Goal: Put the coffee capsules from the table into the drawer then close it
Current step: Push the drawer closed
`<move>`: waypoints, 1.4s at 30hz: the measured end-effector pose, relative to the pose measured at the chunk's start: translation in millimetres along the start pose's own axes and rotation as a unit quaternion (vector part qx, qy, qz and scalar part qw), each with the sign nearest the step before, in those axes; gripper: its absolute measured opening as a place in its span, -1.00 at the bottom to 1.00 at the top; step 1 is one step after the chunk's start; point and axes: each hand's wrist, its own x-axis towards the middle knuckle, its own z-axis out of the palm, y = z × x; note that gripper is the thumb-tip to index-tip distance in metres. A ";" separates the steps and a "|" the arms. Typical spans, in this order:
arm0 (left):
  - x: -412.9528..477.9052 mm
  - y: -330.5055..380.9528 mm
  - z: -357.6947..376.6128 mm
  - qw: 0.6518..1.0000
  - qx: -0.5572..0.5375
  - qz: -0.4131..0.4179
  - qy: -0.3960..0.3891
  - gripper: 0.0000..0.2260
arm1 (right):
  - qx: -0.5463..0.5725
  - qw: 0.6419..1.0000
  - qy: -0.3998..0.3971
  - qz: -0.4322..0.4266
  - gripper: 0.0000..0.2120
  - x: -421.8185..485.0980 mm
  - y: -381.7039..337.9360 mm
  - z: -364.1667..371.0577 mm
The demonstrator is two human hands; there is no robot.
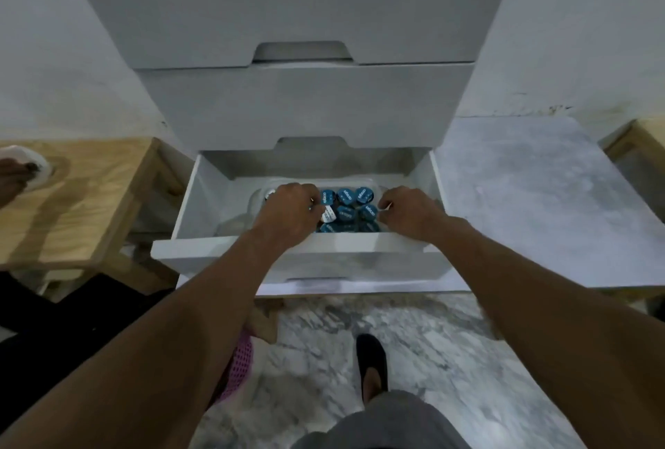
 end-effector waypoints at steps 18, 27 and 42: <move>-123.7 -48.1 4.3 0.988 0.037 0.095 0.112 -0.65 | -0.103 0.943 0.279 -0.148 -0.68 -106.6 -40.7 77.0; -114.4 -53.0 12.5 0.976 0.061 0.067 0.200 -0.79 | -0.148 0.915 0.343 -0.152 -0.92 -88.8 -44.2 85.4; -104.8 -61.4 10.9 0.965 0.069 0.088 0.236 -0.83 | -0.085 0.895 0.404 -0.170 -0.90 -79.8 -41.7 87.4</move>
